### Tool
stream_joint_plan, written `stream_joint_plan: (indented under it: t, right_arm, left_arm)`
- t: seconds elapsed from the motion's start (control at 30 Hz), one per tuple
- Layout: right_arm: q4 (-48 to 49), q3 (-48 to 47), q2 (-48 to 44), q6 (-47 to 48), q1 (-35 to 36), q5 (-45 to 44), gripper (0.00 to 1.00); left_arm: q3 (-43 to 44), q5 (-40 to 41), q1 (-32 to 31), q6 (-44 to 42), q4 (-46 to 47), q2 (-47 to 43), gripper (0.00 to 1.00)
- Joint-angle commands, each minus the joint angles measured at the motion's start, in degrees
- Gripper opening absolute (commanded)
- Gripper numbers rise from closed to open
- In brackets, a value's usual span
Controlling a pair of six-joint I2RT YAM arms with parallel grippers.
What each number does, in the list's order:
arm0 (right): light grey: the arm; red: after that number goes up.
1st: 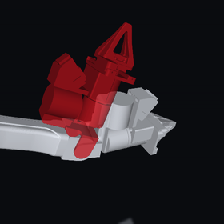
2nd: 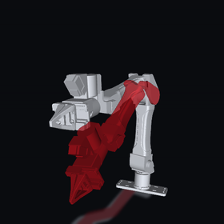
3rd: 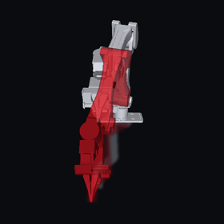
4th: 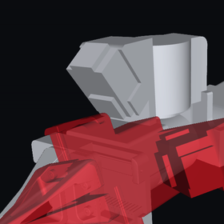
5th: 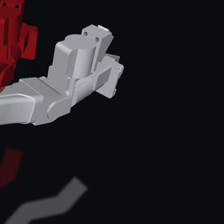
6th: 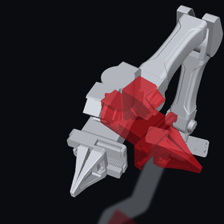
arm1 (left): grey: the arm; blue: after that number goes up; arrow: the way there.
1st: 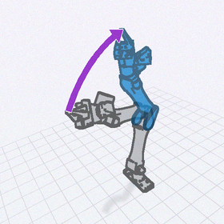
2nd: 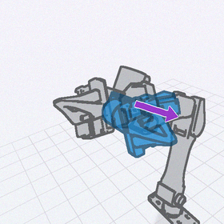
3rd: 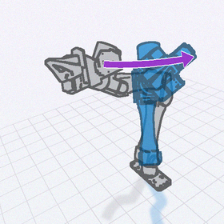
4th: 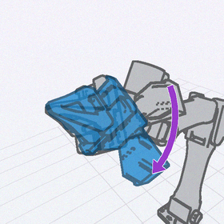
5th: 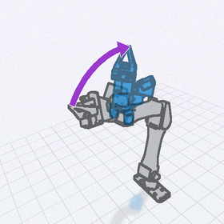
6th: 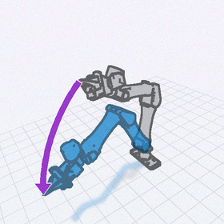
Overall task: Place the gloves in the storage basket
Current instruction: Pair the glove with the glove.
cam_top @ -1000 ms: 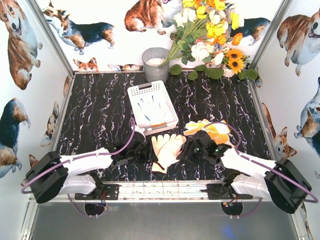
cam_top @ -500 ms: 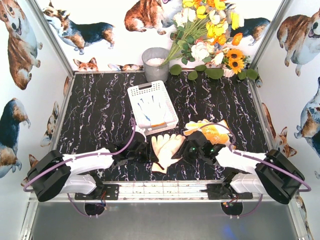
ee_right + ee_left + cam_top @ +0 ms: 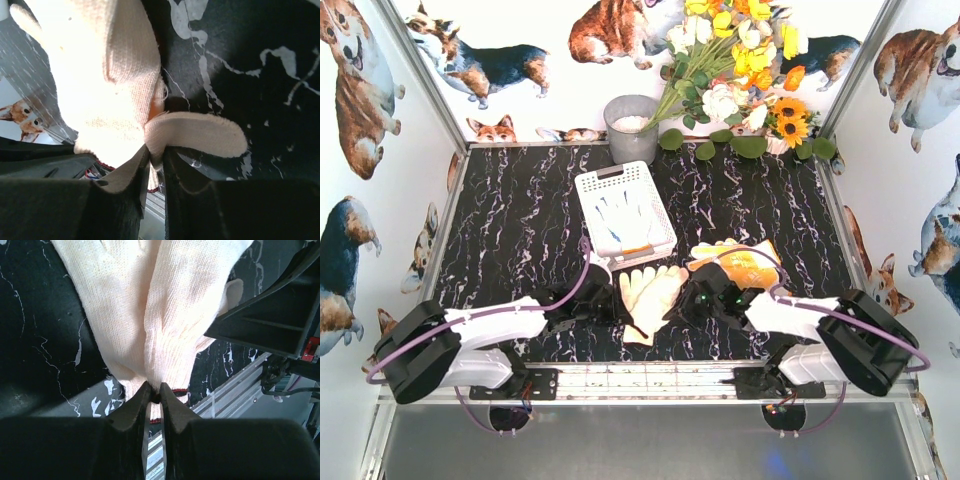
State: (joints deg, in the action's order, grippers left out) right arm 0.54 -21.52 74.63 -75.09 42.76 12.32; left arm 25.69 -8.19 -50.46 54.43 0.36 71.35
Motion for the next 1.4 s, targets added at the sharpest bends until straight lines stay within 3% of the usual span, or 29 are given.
stream_joint_plan:
  t: [0.0,0.3,0.5,0.7,0.97,1.37]
  right_arm:
    - [-5.88,-1.51,-6.31,2.32,0.38,-4.44,0.17]
    - [-16.90,-3.18,-20.01,5.08,0.30,-11.55,0.01]
    - [-21.58,-8.14,-22.52,10.98,0.22,-14.87,0.00]
    - [-24.13,-16.05,-17.78,17.60,0.13,-14.65,0.00]
    - [-20.00,-21.48,-8.93,19.87,-0.22,-11.20,0.00]
    - [-16.81,-29.77,0.93,23.90,-1.43,-7.10,0.00]
  left_arm:
    - [1.14,1.17,-0.26,0.10,-0.70,-2.86,0.04]
    - [3.46,1.70,-0.26,0.61,-1.13,-6.12,0.00]
    - [5.33,3.26,-0.26,1.03,-1.60,-9.48,0.00]
    - [7.43,5.48,-0.10,0.12,-5.25,-11.34,0.00]
    - [8.39,11.62,1.14,-0.30,-9.67,-17.84,0.00]
    - [11.66,13.70,5.24,-4.82,-16.30,-21.23,0.00]
